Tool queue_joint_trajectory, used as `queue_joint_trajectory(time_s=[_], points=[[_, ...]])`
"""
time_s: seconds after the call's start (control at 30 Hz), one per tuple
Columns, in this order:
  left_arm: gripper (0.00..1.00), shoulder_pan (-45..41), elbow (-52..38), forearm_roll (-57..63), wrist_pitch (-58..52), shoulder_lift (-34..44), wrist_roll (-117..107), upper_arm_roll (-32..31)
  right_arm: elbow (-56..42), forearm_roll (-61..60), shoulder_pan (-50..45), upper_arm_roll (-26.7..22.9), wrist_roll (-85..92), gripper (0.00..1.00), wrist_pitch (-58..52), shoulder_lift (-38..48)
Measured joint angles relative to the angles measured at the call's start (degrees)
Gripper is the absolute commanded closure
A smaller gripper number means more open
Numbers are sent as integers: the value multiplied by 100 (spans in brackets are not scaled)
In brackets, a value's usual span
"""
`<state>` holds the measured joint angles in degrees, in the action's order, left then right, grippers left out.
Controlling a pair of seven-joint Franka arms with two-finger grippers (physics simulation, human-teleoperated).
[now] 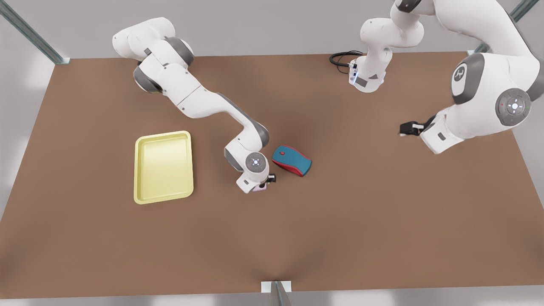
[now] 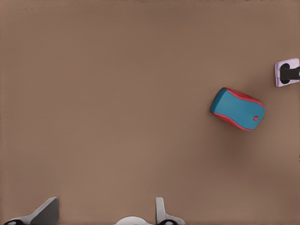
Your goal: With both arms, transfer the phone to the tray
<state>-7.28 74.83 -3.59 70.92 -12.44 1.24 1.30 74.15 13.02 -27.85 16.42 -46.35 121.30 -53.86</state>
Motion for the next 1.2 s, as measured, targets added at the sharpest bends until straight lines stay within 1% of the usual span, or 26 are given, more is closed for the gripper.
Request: queue_joint_trajectory(time_s=[0.37, 1.13, 1.2], points=[[0, -3, -32, 373, -233, 20, -23, -23, 24, 321, -77, -17, 655, 0, 194, -93], [0, -10, -11, 421, -304, -10, -53, -25, 147, 340, -80, -17, 1241, 0, 454, -188], [0, -10, -17, 421, -306, -6, -55, -25, 146, 339, -73, -17, 1262, 4, 475, -178]])
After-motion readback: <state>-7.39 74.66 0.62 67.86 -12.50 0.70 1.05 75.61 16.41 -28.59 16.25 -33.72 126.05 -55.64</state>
